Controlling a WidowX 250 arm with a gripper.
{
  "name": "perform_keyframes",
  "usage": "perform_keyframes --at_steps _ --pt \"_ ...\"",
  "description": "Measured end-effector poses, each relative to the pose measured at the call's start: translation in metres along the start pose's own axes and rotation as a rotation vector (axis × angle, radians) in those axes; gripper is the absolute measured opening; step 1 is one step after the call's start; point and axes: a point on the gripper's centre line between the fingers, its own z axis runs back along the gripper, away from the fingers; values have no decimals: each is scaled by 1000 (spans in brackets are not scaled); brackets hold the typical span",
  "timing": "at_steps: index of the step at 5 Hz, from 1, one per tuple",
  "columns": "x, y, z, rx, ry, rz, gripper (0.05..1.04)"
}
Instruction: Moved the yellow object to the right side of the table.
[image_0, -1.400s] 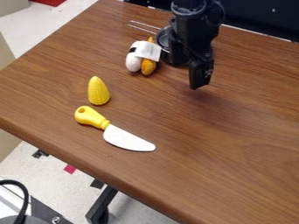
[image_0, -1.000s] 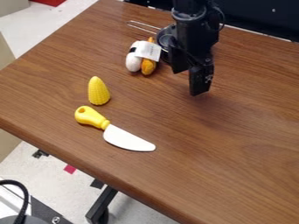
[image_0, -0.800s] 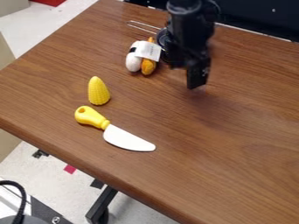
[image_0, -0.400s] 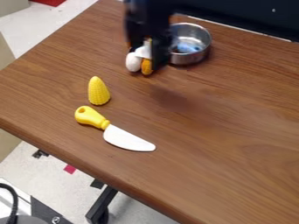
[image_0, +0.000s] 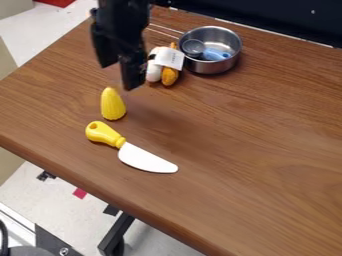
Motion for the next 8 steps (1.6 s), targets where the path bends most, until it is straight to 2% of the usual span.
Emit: perform_keyframes --at_steps 2,5,6,7,8 --pt "-10 17 -9 12 -66 -23 999" --pt "-12 11 -43 33 -37 -11 999" --pt "-10 12 -54 68 -19 6 999" --pt "-8 11 -62 85 -7 -5 950" --pt "-8 10 -62 82 -9 0 677"
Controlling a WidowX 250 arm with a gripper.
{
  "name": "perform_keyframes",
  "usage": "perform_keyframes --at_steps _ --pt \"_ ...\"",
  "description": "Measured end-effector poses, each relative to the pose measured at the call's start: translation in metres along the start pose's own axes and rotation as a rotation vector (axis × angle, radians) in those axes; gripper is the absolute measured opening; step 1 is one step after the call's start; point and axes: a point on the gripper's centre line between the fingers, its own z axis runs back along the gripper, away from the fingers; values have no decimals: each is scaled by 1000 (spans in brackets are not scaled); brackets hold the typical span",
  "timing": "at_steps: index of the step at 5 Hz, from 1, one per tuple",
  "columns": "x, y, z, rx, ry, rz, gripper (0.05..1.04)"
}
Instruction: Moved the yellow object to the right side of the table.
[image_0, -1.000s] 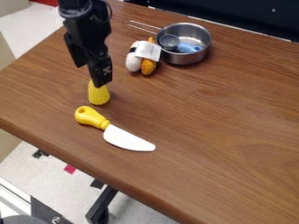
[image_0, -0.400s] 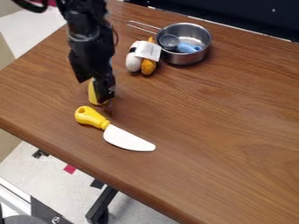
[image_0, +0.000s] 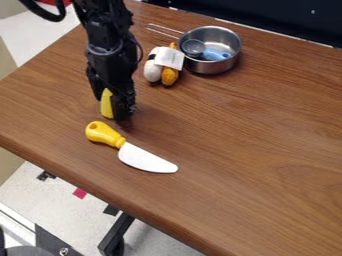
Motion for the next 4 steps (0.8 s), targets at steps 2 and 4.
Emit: perform_keyframes --at_steps 2,4 --pt "-2 -4 3 -59 15 -5 552" --pt "29 -25 43 -131 -27 37 552"
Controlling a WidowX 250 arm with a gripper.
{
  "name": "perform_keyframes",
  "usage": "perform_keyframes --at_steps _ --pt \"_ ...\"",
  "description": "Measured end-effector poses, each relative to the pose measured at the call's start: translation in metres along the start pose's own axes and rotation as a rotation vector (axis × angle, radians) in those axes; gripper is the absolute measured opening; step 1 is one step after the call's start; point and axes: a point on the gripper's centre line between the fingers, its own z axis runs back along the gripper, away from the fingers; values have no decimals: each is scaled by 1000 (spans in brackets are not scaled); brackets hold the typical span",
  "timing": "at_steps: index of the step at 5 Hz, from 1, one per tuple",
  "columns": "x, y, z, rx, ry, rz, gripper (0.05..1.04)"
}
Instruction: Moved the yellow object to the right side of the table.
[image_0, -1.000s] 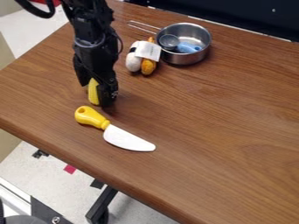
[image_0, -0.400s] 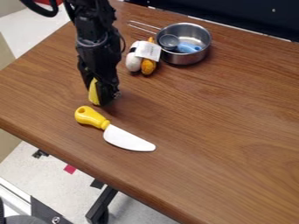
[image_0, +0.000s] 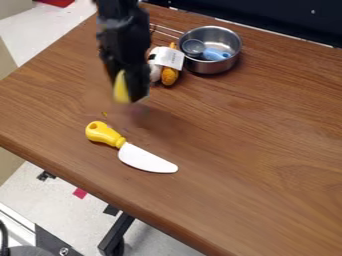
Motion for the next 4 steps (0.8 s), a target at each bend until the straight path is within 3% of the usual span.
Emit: perform_keyframes --at_steps 2,4 --pt "45 -50 19 0 -44 32 552" --pt "86 -116 -6 -50 -47 7 552"
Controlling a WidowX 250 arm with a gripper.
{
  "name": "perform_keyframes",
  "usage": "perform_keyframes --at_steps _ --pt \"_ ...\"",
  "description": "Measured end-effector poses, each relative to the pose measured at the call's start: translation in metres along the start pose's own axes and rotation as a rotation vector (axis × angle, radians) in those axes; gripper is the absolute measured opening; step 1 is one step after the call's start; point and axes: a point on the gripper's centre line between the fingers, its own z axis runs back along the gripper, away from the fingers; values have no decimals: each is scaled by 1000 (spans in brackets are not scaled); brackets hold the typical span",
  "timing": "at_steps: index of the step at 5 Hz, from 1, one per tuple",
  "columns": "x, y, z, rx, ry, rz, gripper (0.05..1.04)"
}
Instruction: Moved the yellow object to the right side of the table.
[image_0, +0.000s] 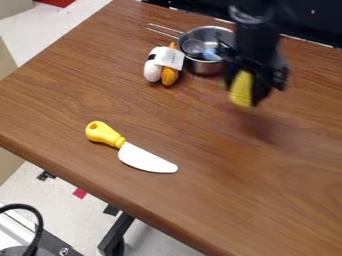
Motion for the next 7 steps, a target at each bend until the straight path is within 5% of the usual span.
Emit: perform_keyframes --at_steps 3,4,5,7 --pt "15 -25 -33 11 -8 -7 619" --pt "19 -27 -30 2 -12 -9 906" --pt "19 -27 -30 0 -11 0 1005" --pt "17 -20 -29 -13 6 42 1001"
